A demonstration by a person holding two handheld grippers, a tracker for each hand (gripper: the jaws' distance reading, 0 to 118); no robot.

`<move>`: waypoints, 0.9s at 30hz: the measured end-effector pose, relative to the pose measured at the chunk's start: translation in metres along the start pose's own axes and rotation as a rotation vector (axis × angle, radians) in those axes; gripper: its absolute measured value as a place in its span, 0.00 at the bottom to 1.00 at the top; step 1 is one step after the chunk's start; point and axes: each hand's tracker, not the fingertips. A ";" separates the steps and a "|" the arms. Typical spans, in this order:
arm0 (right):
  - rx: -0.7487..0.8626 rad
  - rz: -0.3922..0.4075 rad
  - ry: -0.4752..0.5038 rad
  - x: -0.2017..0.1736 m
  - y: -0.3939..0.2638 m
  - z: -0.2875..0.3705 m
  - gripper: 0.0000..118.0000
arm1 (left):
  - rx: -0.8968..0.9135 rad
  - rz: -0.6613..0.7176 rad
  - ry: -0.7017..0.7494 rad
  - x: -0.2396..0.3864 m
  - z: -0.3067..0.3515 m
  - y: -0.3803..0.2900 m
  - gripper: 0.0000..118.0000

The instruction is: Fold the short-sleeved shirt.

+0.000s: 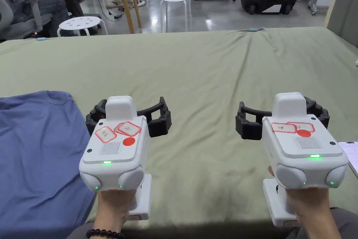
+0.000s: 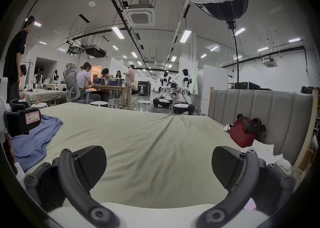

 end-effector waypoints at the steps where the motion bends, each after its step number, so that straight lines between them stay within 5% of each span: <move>1: -0.004 -0.003 0.002 0.000 0.000 0.000 1.00 | -0.001 0.001 0.000 0.000 0.000 0.000 1.00; 27: -0.028 -0.007 0.005 0.003 -0.003 0.001 1.00 | -0.003 -0.005 0.006 0.002 0.002 -0.001 1.00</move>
